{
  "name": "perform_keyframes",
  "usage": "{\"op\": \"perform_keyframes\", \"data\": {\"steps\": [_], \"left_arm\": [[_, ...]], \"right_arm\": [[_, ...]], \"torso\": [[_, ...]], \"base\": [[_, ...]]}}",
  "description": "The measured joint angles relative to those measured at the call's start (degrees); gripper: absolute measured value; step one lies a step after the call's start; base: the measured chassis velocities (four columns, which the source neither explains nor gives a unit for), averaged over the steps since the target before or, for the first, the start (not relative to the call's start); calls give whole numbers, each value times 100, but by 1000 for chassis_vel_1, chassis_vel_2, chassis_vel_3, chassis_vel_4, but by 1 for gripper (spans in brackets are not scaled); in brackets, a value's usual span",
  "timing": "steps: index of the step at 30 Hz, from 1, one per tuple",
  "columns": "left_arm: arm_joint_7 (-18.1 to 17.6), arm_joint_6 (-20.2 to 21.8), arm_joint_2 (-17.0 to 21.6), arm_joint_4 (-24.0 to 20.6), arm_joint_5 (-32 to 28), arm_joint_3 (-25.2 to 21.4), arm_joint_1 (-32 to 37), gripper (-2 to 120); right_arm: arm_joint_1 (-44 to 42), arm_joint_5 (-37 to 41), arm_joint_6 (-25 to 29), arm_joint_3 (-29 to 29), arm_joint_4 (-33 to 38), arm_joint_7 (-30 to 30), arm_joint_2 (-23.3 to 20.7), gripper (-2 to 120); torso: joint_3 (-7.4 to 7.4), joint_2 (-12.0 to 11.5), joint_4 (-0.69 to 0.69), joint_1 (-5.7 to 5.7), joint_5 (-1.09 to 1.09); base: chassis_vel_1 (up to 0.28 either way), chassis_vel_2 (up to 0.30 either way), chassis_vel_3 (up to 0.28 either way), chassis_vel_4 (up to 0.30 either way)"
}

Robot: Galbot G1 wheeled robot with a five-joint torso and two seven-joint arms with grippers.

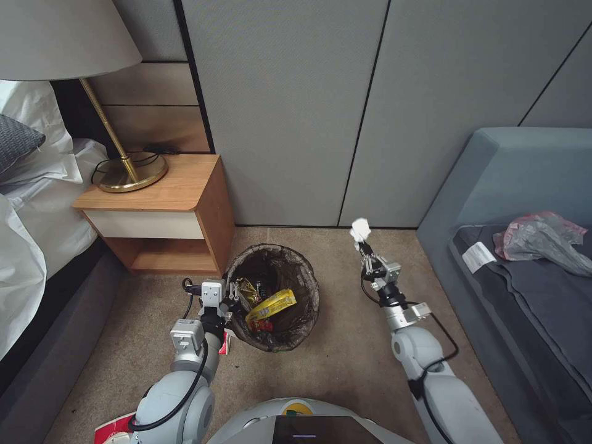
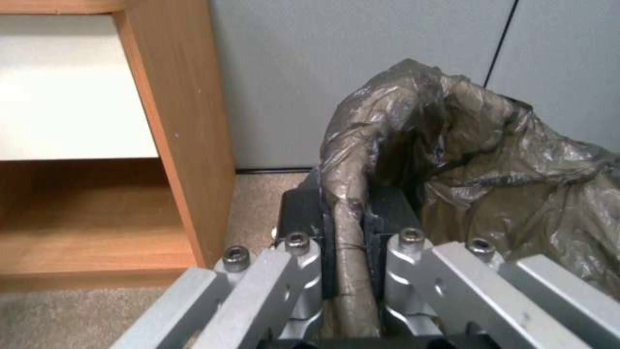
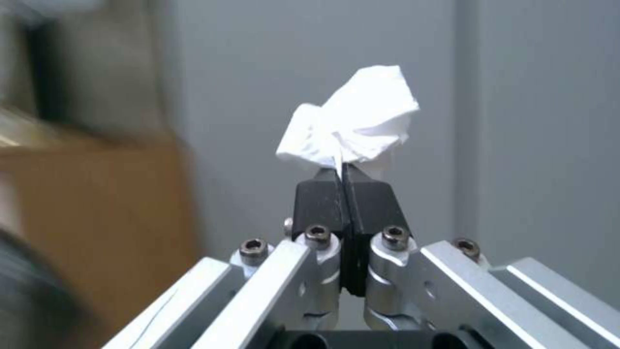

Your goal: Pick up the trash bin, then pick up the garbage from the floor and place it into the trash bin.

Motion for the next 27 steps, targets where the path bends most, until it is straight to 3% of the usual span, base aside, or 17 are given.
{"op": "perform_keyframes", "data": {"steps": [3,4,5,8,12,17,27], "left_arm": [[0,0,0,0,0,-1,1,7],[0,0,0,0,0,-1,1,7],[0,0,1,0,0,-1,2,7],[0,0,0,0,0,-2,1,7],[0,0,0,0,0,-1,1,7],[0,0,0,0,0,-1,2,7],[0,0,1,0,0,-2,2,7]], "right_arm": [[-816,655,393,30,2010,-1080,-141,0],[-816,655,393,30,2010,-1080,-141,0],[-1081,789,364,-81,2711,-1482,-197,0],[-1493,756,182,-610,3489,-1826,-380,0],[-1614,290,161,-1228,3506,-1855,-564,0],[-1692,-28,188,-1555,3286,-1839,-615,0],[-1711,-179,289,-1688,2984,-1817,-502,0]], "torso": [[0,0,-1,0,-2],[0,0,-1,0,-2],[0,0,-1,0,-1],[-1,0,0,0,0],[0,0,0,0,1],[0,0,0,0,1],[0,0,0,0,0]], "base": [[0,0,0,0],[0,0,0,0],[0,0,0,0],[0,0,0,0],[0,0,0,0],[0,0,0,0],[0,0,0,0]]}}
